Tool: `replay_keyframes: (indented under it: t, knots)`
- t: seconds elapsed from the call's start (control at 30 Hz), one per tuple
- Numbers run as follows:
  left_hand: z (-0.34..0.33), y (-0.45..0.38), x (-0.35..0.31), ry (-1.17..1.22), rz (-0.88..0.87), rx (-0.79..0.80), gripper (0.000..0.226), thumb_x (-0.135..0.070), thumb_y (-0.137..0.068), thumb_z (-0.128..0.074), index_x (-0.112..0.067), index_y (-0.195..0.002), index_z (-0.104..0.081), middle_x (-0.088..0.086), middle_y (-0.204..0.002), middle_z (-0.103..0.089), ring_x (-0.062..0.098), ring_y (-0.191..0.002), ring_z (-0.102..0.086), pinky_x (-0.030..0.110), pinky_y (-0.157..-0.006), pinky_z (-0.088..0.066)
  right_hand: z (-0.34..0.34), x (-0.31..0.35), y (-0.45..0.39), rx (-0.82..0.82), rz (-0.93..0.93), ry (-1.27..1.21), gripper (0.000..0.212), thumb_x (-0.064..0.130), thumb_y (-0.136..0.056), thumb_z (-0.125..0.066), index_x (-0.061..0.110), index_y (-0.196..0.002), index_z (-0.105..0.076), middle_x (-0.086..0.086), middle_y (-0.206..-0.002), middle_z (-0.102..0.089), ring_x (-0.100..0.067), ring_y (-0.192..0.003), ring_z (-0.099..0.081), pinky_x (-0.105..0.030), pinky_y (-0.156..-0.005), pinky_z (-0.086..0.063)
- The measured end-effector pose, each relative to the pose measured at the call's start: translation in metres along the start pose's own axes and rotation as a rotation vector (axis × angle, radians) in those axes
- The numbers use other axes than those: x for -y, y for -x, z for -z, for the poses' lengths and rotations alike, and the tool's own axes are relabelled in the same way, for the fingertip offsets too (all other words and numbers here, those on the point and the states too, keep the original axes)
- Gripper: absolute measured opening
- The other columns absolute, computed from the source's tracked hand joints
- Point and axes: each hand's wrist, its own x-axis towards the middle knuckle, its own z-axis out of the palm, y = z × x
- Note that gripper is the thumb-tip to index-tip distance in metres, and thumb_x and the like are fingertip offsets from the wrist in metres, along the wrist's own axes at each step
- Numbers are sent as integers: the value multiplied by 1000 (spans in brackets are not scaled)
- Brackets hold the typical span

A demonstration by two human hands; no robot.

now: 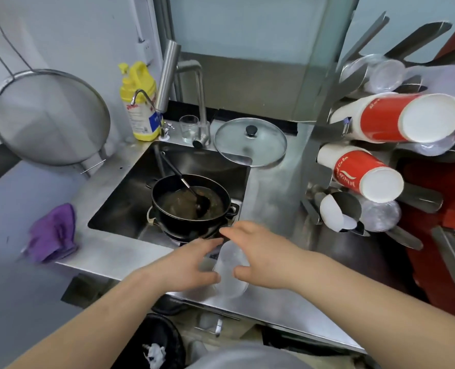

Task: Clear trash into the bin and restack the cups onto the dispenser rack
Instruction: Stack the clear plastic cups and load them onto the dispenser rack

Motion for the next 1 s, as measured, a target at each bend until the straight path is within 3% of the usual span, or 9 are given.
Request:
replay_keyframes:
  t: [0.13, 0.27, 0.43, 0.6, 0.7, 0.83, 0.9, 1.0]
  knots:
    - [-18, -6, 7, -100, -40, 9, 81, -49, -76, -64, -41, -147, -26, -10, -135, -49, 4, -119, -41, 23, -97, -38, -13, 2, -7, -1, -40, -40, 84, 30, -83, -63, 31, -150, -12, 0, -158, -10, -23, -141, -25, -33, -108, -36]
    - [-28, -12, 12, -91, -56, -25, 69, -42, -79, -66, -35, -141, -37, -16, -123, -51, 2, -108, -39, 20, -89, -36, -23, 2, -7, -25, -32, -45, 73, 27, -84, -61, 24, -148, -25, 1, -148, -29, -22, -131, -39, -31, -103, -39]
    - [-33, -17, 14, -53, -54, -26, 74, -52, -71, -65, -39, -137, -36, -10, -128, -50, 7, -119, -45, 28, -99, -43, -23, -3, 0, -43, -23, -81, 70, 28, -82, -63, 25, -144, -32, 2, -143, -36, -19, -127, -43, -31, -102, -40]
    - [-28, -16, 3, 18, -116, -40, 78, -44, -72, -74, -38, -140, -36, -13, -131, -46, 2, -122, -43, 23, -102, -40, -9, -8, 12, -121, -6, -154, 69, 26, -80, -65, 24, -143, -36, 4, -140, -41, -11, -127, -42, -11, -97, -29]
    - [-24, -17, -6, 29, -173, -58, 80, -43, -71, -75, -39, -140, -36, -14, -135, -46, -1, -125, -41, 18, -104, -36, 2, -14, 23, -178, -5, -188, 69, 28, -81, -65, 29, -143, -35, 8, -141, -40, -6, -128, -39, -7, -96, -24]
    - [-14, -15, -29, 42, -235, -81, 70, -41, -72, -76, -48, -130, -36, -18, -125, -48, -8, -115, -44, 16, -98, -39, 20, -17, 43, -269, 9, -203, 68, 30, -80, -68, 32, -142, -38, 12, -137, -42, 1, -121, -39, 5, -90, -20]
    - [-6, -15, -45, 63, -276, -92, 68, -41, -72, -76, -45, -129, -40, -16, -122, -49, -1, -113, -49, 24, -96, -46, 35, -17, 55, -325, 22, -205, 67, 31, -80, -69, 33, -140, -40, 14, -134, -43, 2, -120, -38, 5, -92, -21]
    - [10, -15, -73, 112, -377, -119, 71, -40, -73, -74, -35, -136, -42, -12, -127, -53, 8, -118, -55, 36, -97, -50, 65, -17, 72, -383, 35, -197, 67, 37, -79, -69, 39, -138, -39, 20, -132, -43, 5, -120, -40, -8, -99, -31]
